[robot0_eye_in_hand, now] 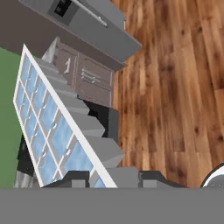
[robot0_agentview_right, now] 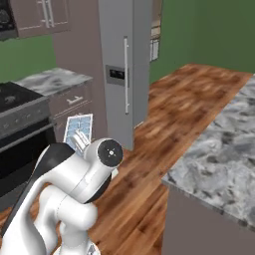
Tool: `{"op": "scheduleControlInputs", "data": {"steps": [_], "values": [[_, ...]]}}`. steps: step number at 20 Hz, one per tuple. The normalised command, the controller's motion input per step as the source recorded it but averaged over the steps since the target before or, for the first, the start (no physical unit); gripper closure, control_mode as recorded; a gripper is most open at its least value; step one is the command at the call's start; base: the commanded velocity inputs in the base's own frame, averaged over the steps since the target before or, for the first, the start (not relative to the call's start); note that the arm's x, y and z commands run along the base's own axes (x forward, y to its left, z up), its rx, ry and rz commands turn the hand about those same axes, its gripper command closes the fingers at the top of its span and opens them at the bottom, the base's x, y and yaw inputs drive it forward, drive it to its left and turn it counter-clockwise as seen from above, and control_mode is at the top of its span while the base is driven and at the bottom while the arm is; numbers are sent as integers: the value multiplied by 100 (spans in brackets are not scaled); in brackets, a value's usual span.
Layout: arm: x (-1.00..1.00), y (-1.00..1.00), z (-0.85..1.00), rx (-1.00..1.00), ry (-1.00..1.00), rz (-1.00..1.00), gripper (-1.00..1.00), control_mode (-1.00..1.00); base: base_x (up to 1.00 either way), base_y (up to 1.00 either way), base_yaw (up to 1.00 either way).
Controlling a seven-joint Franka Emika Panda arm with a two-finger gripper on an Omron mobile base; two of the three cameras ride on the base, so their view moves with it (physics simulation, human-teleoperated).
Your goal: The ice cube tray has been filled with water. Take the tray and place it in the freezer to make ice. Close the freezer door after placing the tray.
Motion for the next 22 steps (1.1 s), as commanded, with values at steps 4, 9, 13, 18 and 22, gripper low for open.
{"op": "scheduleControlInputs", "data": {"steps": [4, 9, 13, 18, 22], "values": [[0, 0, 0, 0, 0, 0, 100, 100, 68, 7, -42], [0, 0, 0, 0, 0, 0, 100, 100, 65, 13, -43], [0, 0, 0, 0, 0, 0, 100, 100, 65, 24, -43], [0, 0, 0, 0, 0, 0, 100, 100, 54, 51, -44], [0, 0, 0, 0, 0, 0, 100, 100, 46, 58, -44]]}}
